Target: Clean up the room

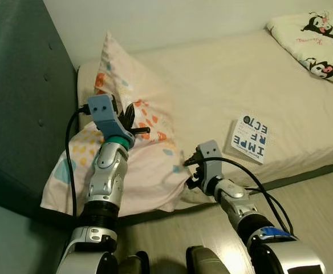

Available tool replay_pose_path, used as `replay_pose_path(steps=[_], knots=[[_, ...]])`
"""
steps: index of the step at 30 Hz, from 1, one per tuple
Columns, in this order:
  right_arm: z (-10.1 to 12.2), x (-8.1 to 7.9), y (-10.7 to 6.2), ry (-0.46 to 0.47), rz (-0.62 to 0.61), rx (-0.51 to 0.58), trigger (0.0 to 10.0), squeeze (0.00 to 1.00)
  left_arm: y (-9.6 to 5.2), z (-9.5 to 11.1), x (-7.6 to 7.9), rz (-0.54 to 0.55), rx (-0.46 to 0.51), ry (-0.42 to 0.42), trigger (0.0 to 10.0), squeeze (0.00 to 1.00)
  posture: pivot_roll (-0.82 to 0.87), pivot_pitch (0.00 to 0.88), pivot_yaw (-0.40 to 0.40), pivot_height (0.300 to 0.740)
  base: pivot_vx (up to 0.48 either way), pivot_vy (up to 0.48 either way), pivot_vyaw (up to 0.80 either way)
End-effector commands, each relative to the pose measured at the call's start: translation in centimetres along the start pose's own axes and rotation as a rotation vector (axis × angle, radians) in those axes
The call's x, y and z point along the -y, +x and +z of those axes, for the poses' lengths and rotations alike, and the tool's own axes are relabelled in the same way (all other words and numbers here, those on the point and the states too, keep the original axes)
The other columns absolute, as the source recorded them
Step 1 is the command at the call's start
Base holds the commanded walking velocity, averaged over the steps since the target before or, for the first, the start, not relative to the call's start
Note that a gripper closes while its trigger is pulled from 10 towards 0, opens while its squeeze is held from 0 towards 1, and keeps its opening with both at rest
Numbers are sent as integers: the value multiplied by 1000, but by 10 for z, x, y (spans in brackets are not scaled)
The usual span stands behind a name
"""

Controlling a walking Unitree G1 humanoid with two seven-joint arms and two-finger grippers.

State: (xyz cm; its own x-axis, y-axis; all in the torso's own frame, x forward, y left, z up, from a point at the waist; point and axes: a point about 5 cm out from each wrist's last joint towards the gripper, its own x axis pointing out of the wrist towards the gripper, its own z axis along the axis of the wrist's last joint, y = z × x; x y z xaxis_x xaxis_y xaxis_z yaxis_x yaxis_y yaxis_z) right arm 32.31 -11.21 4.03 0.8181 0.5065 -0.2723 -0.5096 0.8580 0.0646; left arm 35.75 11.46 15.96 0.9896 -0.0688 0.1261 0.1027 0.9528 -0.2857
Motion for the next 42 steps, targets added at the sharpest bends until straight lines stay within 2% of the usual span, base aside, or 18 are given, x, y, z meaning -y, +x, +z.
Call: replay_pose_path(steps=[1,7,13,22,28,29,34,36,37,39,40,42], knots=[[10,-7,5,-38,44,53,10000,0,2,8,6,-23,47,14,10000,0,-138,95,110,740,356,0,800],[12,-8,6,-15,50,66,10000,0,2,7,7,-30,44,13,10000,0,-140,98,111,740,351,0,800],[13,-3,5,-5,18,67,10000,0,1,6,10,-42,41,3,10000,0,-139,98,107,740,343,0,0],[13,-2,4,-2,25,71,10000,0,-1,5,17,-73,56,-33,10000,0,-137,99,103,740,0,0,0],[10,-9,4,-19,69,64,10000,0,-3,-8,10,-1,8,-14,10000,0,-143,104,103,740,0,0,0],[9,-9,3,-26,71,64,10000,0,-4,-16,9,29,-18,-38,10000,0,-150,120,110,740,0,0,0],[5,-8,0,-40,60,60,10000,0,-4,-24,16,28,-45,-76,10000,0,-156,134,114,740,0,0,0],[1,-4,-4,-75,32,47,10000,0,-3,-29,25,20,-67,-116,10000,0,-161,161,121,740,0,0,0],[1,-4,-4,-75,32,47,10000,0,-3,-29,25,20,-67,-116,10000,0,-161,161,121,740,0,0,0],[-3,7,-11,-151,-29,29,10000,0,-2,-33,39,6,-84,-186,10000,0,-175,205,129,740,0,0,0],[-3,7,-11,-151,-29,29,10000,0,-2,-33,39,6,-84,-186,10000,0,-175,205,129,740,0,0,0],[1,25,-19,-280,-120,15,10000,0,1,-32,53,-12,-88,-255,10000,0,-185,229,133,740,0,0,0]])
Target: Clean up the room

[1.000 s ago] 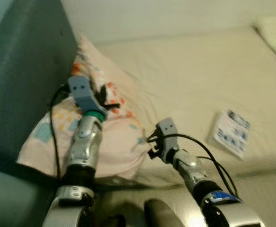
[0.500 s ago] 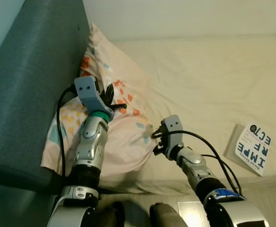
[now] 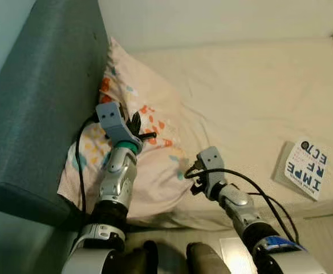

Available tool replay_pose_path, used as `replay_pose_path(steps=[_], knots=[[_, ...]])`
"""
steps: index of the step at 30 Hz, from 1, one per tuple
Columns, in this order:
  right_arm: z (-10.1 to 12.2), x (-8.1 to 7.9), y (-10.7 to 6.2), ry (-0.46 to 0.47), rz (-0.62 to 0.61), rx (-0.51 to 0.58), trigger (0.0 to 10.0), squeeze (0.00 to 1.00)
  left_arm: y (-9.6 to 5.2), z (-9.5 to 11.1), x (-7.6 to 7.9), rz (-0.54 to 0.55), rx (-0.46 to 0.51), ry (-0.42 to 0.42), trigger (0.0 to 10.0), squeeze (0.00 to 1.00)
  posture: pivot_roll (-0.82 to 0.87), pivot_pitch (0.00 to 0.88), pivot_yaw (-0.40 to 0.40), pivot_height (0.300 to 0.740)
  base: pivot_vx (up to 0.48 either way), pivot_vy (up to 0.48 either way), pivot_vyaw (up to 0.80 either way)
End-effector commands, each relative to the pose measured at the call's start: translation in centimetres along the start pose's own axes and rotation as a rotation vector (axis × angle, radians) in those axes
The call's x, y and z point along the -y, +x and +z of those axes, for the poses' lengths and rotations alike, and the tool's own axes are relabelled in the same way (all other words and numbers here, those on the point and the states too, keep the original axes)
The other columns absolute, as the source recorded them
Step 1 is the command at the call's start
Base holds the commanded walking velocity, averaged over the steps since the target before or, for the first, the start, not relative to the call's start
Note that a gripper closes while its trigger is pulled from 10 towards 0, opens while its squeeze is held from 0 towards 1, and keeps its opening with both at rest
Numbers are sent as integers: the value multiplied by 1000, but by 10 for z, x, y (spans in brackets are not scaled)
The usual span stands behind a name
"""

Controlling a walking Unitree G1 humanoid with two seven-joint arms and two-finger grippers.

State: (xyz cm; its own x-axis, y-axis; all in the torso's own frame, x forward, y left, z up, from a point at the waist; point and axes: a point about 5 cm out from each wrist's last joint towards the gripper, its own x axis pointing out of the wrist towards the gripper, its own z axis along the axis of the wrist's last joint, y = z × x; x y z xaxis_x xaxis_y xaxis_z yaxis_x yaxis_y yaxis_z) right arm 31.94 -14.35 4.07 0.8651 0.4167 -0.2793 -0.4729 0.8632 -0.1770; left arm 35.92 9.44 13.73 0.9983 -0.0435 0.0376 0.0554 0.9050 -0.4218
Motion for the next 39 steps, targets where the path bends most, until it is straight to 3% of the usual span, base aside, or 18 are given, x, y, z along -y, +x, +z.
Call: replay_pose_path(steps=[1,2,4,5,7,8,9,14,17,21,24,26,30,33,34,35,36,39], knots=[[8,14,-3,-138,-89,25,10000,0,1,-9,46,-82,-21,-145,10000,0,-194,246,133,740,0,0,0],[8,14,-3,-138,-89,25,10000,0,1,-9,46,-82,-21,-145,10000,0,-194,246,133,740,0,0,0],[22,40,-8,-261,-202,49,10000,0,3,-5,59,-105,-10,-195,10000,0,-203,263,134,740,0,0,0],[22,40,-8,-261,-202,49,10000,0,3,-5,59,-105,-10,-195,10000,0,-203,263,134,740,0,0,0],[40,59,-12,-359,-279,94,10000,0,3,-2,68,-118,10,-214,10000,0,-228,303,137,740,0,0,0],[40,59,-12,-359,-279,94,10000,0,3,-2,68,-118,10,-214,10000,0,-228,303,137,740,0,0,0],[55,66,-13,-442,-302,140,10000,0,4,-3,70,-117,17,-210,10000,0,-248,338,140,740,0,0,0],[57,66,-13,-457,-316,154,10000,0,3,-6,66,-104,15,-196,10000,0,-253,367,142,740,0,0,0],[50,55,-12,-433,-339,154,10000,0,1,-13,57,-94,3,-163,10000,0,-245,407,149,740,0,0,0],[50,35,-8,-443,-357,180,10000,0,-3,-20,56,-162,-17,-98,10000,0,-237,455,162,740,0,0,0],[52,23,-6,-443,-380,196,10000,0,-5,-27,65,-233,-42,-37,10000,0,-230,483,166,740,0,0,0],[52,10,-4,-438,-404,200,10000,0,-4,-32,76,-301,-56,56,10000,0,-230,498,165,740,0,0,0],[53,5,-3,-425,-409,203,10000,0,-4,-32,81,-327,-54,88,10000,0,-236,509,164,740,0,0,0],[57,-12,0,-402,-441,207,10000,0,3,-22,108,-405,-32,137,10000,0,-245,526,162,740,0,0,0],[57,-12,0,-402,-441,207,10000,0,3,-22,108,-405,-32,137,10000,0,-245,526,162,740,0,0,0],[62,-17,0,-394,-473,215,10000,0,3,-17,124,-449,-15,133,10000,0,-251,528,161,740,0,0,0],[62,-17,0,-394,-473,215,10000,0,3,-17,124,-449,-15,133,10000,0,-251,528,161,740,0,0,0],[64,-14,-3,-369,-574,193,10000,0,1,-10,147,-504,9,120,10000,0,-249,530,162,740,0,0,0]])
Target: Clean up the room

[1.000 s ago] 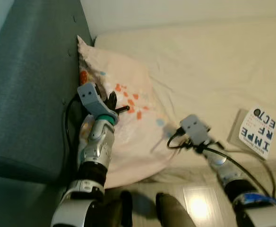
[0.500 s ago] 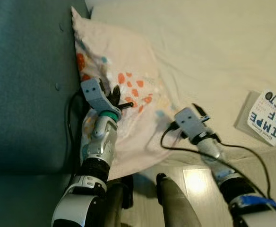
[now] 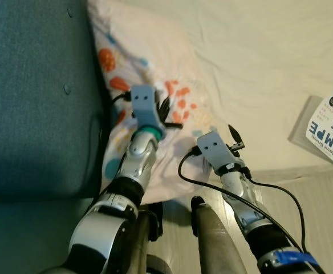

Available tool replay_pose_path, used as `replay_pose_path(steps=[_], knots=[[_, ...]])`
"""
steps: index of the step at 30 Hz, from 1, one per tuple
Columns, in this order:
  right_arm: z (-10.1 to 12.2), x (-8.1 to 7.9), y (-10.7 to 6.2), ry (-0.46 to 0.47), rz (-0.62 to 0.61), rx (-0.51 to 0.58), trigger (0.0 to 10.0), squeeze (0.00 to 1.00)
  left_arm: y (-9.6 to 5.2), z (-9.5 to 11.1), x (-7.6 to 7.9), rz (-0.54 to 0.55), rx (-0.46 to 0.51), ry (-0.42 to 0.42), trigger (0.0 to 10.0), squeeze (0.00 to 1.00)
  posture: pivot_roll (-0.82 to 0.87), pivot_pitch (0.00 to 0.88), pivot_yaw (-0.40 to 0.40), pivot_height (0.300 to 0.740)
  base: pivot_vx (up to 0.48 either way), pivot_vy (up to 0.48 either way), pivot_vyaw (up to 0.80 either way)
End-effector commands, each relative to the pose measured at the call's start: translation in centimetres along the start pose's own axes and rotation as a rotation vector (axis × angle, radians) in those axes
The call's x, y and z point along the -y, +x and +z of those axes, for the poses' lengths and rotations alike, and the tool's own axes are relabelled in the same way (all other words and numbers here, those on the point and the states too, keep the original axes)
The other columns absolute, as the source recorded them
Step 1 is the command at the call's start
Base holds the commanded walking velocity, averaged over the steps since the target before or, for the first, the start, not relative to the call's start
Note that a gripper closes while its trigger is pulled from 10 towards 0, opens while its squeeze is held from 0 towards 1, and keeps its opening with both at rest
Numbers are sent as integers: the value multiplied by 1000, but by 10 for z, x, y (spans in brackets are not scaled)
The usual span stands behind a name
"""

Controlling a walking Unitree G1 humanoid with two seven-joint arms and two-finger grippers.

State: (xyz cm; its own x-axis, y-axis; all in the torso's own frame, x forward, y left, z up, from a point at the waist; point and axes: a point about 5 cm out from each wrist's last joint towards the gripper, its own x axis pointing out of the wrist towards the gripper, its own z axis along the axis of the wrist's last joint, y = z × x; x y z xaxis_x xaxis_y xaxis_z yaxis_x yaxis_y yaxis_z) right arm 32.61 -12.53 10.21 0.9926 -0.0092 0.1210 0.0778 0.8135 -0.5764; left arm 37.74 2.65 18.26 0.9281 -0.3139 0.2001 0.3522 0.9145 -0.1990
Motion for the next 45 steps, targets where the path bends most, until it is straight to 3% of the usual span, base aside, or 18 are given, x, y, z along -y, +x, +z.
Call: replay_pose_path(steps=[1,4,6,14,20,21,26,27,31,33,34,42,44,45], knots=[[5,-9,-6,16,5,3,10000,0,0,-8,74,-187,-26,-86,10000,0,-249,530,162,740,0,0,0],[-5,4,-5,23,-81,-78,10000,0,7,8,89,-215,23,-72,10000,0,-256,528,163,740,0,0,0],[-9,10,-4,14,-100,-93,10000,0,8,10,90,-214,27,-68,10000,0,-257,527,162,740,0,0,0],[-21,29,-1,-25,-160,-159,10000,0,6,0,78,-190,2,-17,10000,0,-247,524,161,740,0,0,0],[-29,35,4,-50,-159,-200,10000,0,-1,-12,45,-121,-8,101,10000,0,-220,525,164,740,0,0,0],[-29,35,4,-50,-159,-200,10000,0,-1,-12,45,-121,-8,101,10000,0,-220,525,164,740,0,0,0],[-27,49,14,-73,-170,-182,10000,0,-5,-14,1,19,-8,271,10000,0,-215,525,161,740,0,0,0],[-27,49,14,-73,-170,-182,10000,0,-5,-14,1,19,-8,271,10000,0,-215,525,161,740,0,0,0],[-27,63,17,-92,-210,-179,10000,0,-8,-13,-23,79,-23,351,10000,0,-215,530,162,740,0,0,0],[-27,65,17,-95,-217,-179,10000,0,-8,-12,-26,87,-23,363,10000,0,-216,530,162,740,0,0,0],[-27,67,16,-101,-233,-180,10000,0,-7,-9,-28,96,-11,364,10000,1000,-217,533,161,740,0,0,0],[-28,71,16,-106,-264,-180,10000,0,0,6,-23,114,59,399,10000,1000,-223,531,159,740,0,0,0],[-27,73,17,-105,-277,-182,10000,0,6,22,-21,125,135,504,10000,1000,-222,525,157,740,0,0,0],[-27,73,17,-105,-277,-182,10000,0,6,22,-21,125,135,504,10000,1000,-222,525,157,740,0,0,0]])
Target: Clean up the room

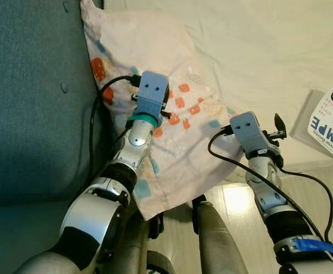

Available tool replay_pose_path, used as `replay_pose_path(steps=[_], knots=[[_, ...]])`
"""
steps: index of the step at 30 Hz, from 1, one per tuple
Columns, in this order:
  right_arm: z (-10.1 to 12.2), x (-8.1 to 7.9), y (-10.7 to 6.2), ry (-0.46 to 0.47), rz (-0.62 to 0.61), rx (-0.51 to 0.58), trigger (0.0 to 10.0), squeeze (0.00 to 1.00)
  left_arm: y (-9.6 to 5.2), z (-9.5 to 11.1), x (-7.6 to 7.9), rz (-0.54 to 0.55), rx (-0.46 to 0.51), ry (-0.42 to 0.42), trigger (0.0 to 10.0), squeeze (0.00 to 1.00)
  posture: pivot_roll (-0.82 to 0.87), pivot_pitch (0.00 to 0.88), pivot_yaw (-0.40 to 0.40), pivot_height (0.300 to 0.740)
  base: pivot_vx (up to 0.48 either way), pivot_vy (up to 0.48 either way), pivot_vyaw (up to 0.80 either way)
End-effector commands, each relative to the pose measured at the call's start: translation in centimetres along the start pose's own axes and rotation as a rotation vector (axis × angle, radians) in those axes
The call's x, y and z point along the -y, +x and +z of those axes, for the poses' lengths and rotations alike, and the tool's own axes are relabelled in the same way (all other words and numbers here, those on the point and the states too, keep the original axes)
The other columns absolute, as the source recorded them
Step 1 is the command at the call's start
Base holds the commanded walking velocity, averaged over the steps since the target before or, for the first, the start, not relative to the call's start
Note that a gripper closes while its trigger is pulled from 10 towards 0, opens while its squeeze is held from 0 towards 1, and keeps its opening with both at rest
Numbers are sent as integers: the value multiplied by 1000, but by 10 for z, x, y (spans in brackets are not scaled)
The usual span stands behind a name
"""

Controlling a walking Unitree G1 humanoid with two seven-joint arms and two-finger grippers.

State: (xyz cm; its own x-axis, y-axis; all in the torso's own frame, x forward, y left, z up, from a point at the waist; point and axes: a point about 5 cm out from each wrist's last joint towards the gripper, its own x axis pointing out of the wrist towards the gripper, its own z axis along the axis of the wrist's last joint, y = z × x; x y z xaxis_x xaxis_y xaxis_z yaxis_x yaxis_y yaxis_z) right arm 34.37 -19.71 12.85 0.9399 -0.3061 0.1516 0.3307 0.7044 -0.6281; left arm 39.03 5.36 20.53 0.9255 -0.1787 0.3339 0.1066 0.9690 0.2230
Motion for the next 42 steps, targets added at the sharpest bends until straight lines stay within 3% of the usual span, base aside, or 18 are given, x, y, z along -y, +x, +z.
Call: replay_pose_path(steps=[1,3,6,7,9,10,11,12,14,15,18,25,29,33,36,39,40,42], knots=[[-6,1,-3,3,-16,-23,10000,0,-3,-3,5,-10,2,25,10000,1000,-222,525,157,740,0,0,0],[-5,-2,-2,7,-3,-21,10000,0,6,12,-15,64,90,139,10000,1000,-212,515,158,740,0,0,0],[-5,-5,-2,11,16,-21,10000,0,6,12,-34,136,100,161,10000,1000,-201,502,161,740,0,0,0],[-5,-10,-3,13,55,-22,10000,0,-1,5,-55,220,81,145,10000,369,-187,491,163,740,0,0,0],[-5,-10,-3,13,55,-22,10000,0,-1,5,-55,220,81,145,10000,369,-187,491,163,740,0,0,0],[-6,-16,-3,14,98,-24,10000,596,-16,-8,-73,292,50,105,10000,0,-170,480,166,740,0,0,0],[-9,-20,-3,52,137,-45,10000,1000,-45,-28,-87,352,-11,62,10000,0,-139,466,162,740,0,0,0],[-9,-20,-3,52,137,-45,10000,1000,-45,-28,-87,352,-11,62,10000,0,-139,466,162,740,0,0,0],[-10,-25,-1,106,175,-63,10000,1000,-102,-56,-99,410,-111,47,10000,0,-97,440,157,740,0,0,0],[-10,-25,-1,106,175,-63,10000,1000,-102,-56,-99,410,-111,47,10000,0,-97,440,157,740,0,0,0],[-3,-27,3,179,208,-45,10000,1000,-145,-71,-96,424,-192,43,10000,0,-72,409,150,740,0,0,0],[15,-21,13,296,273,38,10000,1000,-159,-77,-83,422,-234,3,10000,0,-61,377,133,740,0,0,0],[24,-15,19,393,392,93,10000,1000,-161,-73,-61,362,-298,-171,10000,0,-66,363,125,740,0,0,0],[22,-13,22,358,440,96,10000,1000,-159,-69,-33,234,-345,-387,10000,0,-70,349,119,740,0,0,0],[22,-11,23,370,460,96,10000,1000,-159,-66,-23,186,-343,-433,10000,0,-72,345,118,740,0,0,0],[29,-8,28,492,512,97,10000,1000,-161,-65,-10,157,-372,-518,10000,0,-77,336,114,740,0,0,0],[32,-7,30,507,529,105,10000,0,-162,-66,-7,155,-386,-540,10000,0,-77,333,113,740,0,0,0],[34,-8,30,505,553,112,10000,0,-164,-67,-5,154,-400,-548,10000,0,-76,333,113,740,0,0,0]])
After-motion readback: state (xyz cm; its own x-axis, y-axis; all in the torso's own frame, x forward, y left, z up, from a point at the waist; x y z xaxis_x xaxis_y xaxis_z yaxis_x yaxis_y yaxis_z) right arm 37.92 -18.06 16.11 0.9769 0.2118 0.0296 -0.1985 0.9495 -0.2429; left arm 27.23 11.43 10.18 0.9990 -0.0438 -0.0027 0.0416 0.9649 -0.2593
